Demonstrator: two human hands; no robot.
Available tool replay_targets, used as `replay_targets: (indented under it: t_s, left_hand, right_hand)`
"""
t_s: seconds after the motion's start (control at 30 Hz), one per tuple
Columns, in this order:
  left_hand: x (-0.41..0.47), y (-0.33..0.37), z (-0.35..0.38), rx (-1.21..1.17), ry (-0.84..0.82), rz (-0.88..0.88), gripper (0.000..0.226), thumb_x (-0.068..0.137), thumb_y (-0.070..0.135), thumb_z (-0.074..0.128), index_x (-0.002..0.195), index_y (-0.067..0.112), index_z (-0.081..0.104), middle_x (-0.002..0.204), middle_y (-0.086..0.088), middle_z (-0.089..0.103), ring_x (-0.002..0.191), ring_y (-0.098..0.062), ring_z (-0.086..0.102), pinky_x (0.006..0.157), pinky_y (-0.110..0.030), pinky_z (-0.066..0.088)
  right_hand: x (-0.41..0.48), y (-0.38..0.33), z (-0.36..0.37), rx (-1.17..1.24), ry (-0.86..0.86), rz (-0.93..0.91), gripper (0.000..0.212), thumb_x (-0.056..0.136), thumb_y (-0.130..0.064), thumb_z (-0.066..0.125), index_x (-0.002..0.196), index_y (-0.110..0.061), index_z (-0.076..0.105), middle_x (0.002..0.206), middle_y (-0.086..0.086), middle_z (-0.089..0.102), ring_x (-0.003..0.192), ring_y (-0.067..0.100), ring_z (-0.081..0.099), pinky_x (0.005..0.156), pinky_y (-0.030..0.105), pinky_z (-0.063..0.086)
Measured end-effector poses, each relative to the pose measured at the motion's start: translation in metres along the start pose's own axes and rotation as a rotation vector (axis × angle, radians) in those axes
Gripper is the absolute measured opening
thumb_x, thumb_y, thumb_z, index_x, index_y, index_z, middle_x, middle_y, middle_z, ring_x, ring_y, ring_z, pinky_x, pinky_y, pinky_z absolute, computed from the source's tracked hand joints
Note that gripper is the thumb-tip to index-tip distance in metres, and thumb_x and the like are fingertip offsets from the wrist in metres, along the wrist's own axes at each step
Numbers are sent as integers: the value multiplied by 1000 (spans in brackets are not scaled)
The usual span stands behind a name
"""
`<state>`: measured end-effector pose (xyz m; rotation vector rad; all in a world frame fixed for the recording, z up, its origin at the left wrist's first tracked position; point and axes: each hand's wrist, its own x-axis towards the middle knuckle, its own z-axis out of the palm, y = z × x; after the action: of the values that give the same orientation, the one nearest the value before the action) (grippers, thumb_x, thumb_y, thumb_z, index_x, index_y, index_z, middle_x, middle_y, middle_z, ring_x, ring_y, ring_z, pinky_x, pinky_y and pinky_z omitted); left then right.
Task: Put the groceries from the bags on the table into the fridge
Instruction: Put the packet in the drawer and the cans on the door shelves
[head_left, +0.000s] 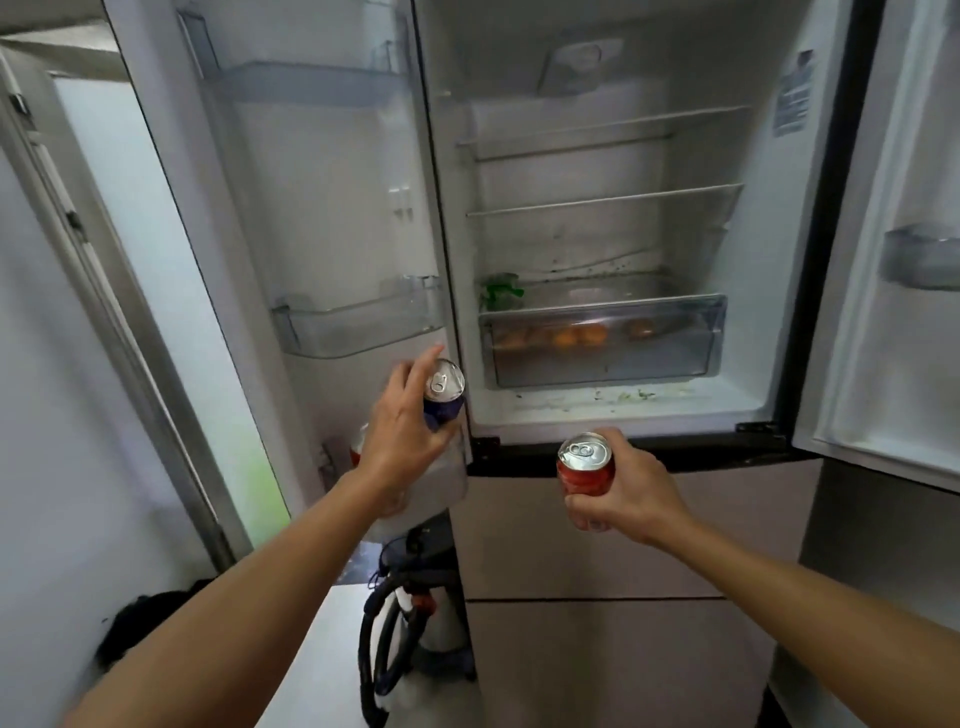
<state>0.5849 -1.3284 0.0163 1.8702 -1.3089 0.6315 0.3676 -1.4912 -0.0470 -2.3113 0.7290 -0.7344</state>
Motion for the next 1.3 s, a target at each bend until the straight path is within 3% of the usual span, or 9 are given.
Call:
replay_targets:
  t_s: [0.13, 0.4, 0.5, 0.6, 0.77, 0.87, 0.93, 1.13, 1.3]
  left_hand:
    - [5, -12, 10, 143, -65, -91, 81, 73, 27, 79, 142, 23, 38, 119, -8, 48, 99, -29, 55, 80, -37, 50]
    - [7, -21, 15, 309, -205, -250, 78, 82, 44, 68, 146, 24, 28, 129, -6, 47, 114, -30, 47, 96, -39, 35]
    - [6, -19, 15, 410, -290, -221, 77, 81, 51, 65, 144, 26, 30, 130, -5, 49, 117, -27, 46, 98, -36, 32]
    - [6, -22, 17, 285, -345, -288, 77, 72, 52, 72, 136, 30, 34, 125, -3, 54, 112, -28, 51, 95, -39, 41]
    - [12, -25, 11, 256, -420, -351, 71, 65, 58, 71, 123, 29, 40, 113, -2, 61, 100, -28, 58, 87, -42, 47]
    - [14, -24, 7, 336, -460, -349, 62, 69, 58, 69, 117, 28, 44, 110, -1, 62, 96, -26, 58, 82, -37, 43]
    - [15, -24, 4, 343, -506, -363, 60, 71, 59, 68, 116, 28, 44, 111, -1, 62, 96, -26, 57, 79, -36, 42]
    - [19, -26, -1, 366, -621, -371, 61, 75, 57, 64, 125, 27, 44, 121, -5, 59, 108, -30, 54, 89, -39, 39]
    - [0, -34, -15, 383, -510, -253, 63, 81, 55, 60, 135, 28, 43, 124, -4, 50, 113, -26, 47, 92, -35, 37]
  right_hand:
    - [41, 11, 4, 85, -49, -51, 72, 46, -48, 75, 112, -39, 48, 93, -11, 67, 82, 11, 66, 69, 38, 59]
    - [91, -7, -1, 211, -56, -146, 75, 61, -28, 88, 122, -26, 46, 109, -3, 61, 100, 18, 60, 84, 33, 52]
    - [112, -37, -21, 334, 12, -198, 71, 60, -23, 90, 117, -28, 48, 106, -5, 61, 100, 18, 59, 83, 31, 50]
    - [135, -81, -47, 468, 121, -279, 70, 58, -19, 91, 116, -26, 51, 108, -3, 62, 101, 18, 61, 84, 32, 52]
    - [160, -167, -84, 602, 98, -451, 66, 65, -16, 86, 119, -22, 49, 110, -7, 59, 100, 10, 59, 82, 26, 52]
    - [172, -213, -87, 545, 41, -524, 63, 63, -15, 87, 115, -22, 51, 103, -9, 60, 94, 8, 61, 78, 23, 52]
    - [182, -233, -79, 459, -4, -551, 65, 61, -19, 88, 114, -21, 51, 104, -4, 62, 95, 12, 62, 81, 29, 54]
    - [199, -267, -41, 145, -194, -536, 70, 60, -24, 86, 120, -21, 51, 104, -1, 61, 96, 18, 61, 81, 36, 55]
    - [197, -280, -17, -50, -332, -573, 75, 60, -20, 86, 126, -23, 51, 106, -5, 60, 97, 16, 59, 76, 28, 50]
